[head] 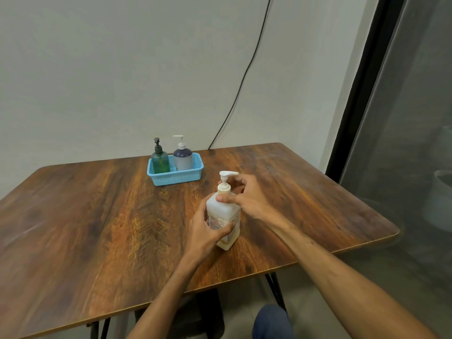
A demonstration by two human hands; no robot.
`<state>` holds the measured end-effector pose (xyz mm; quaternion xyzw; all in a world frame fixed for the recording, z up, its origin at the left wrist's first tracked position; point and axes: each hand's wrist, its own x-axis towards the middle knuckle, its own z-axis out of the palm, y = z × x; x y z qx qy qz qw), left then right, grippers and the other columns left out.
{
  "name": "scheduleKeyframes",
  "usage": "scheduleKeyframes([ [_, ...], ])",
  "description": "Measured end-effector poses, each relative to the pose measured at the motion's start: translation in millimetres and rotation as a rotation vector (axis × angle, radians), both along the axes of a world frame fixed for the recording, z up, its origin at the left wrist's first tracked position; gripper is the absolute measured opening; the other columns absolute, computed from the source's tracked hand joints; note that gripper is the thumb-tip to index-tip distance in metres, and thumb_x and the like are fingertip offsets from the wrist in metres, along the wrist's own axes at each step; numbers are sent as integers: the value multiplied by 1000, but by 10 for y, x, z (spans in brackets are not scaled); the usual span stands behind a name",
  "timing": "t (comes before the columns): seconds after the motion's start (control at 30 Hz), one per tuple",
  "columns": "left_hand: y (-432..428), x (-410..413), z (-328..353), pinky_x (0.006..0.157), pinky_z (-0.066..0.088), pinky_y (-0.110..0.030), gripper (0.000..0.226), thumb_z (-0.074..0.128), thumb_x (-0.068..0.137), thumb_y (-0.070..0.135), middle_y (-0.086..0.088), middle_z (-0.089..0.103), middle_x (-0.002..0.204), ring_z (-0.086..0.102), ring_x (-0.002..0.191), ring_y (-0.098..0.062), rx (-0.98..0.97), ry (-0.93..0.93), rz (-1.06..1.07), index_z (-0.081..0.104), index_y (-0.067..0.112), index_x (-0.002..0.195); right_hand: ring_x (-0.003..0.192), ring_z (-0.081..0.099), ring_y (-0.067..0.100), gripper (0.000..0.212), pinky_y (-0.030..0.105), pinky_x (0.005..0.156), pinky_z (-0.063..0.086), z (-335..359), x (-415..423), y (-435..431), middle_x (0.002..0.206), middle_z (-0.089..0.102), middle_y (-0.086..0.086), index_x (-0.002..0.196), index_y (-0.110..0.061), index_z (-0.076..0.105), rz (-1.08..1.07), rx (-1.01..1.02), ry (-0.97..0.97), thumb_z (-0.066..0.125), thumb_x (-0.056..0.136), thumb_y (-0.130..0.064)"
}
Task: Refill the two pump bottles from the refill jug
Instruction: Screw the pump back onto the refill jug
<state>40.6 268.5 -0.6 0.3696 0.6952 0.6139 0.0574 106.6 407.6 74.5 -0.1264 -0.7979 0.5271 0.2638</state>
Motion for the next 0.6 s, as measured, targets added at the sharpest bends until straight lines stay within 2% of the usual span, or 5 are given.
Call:
scheduleKeyframes([
  [0.13,2,5,-6,101,52,-43,84,82,62,44,14,59,131,57,122,-6,-4,-10,0,47,33,138,88,60,16,51,33,80,51,-59,-51,-58,100,67,12,98,-6,63,-49,19,65,95,61,-19],
  [0.27,-6,-5,-3,99,53,-45,83,83,63,42,13,60,128,59,119,-7,-3,-7,-6,47,33,137,102,65,16,52,30,87,51,-46,-30,13,109,70,1,116,-16,65,37,18,61,89,70,-18],
  [0.37,-6,5,-1,98,54,-43,82,82,63,41,14,61,127,59,117,-6,-5,-5,-4,47,34,137,94,70,18,40,42,86,56,-40,-14,42,99,75,-1,102,-20,74,-1,35,106,89,66,-14],
  [0.47,-1,5,-14,98,54,-43,82,82,62,43,12,61,127,59,117,-6,-6,-10,6,48,31,136,78,64,13,45,36,72,55,-58,-55,-30,87,72,-1,90,-16,72,-76,27,142,96,53,-21],
  [0.6,1,-14,-34,98,54,-45,81,81,62,42,12,62,126,59,118,-7,-17,-7,5,48,32,135,81,59,3,57,22,73,51,-21,-50,-50,92,66,-5,108,-16,69,-14,1,127,96,58,-19],
])
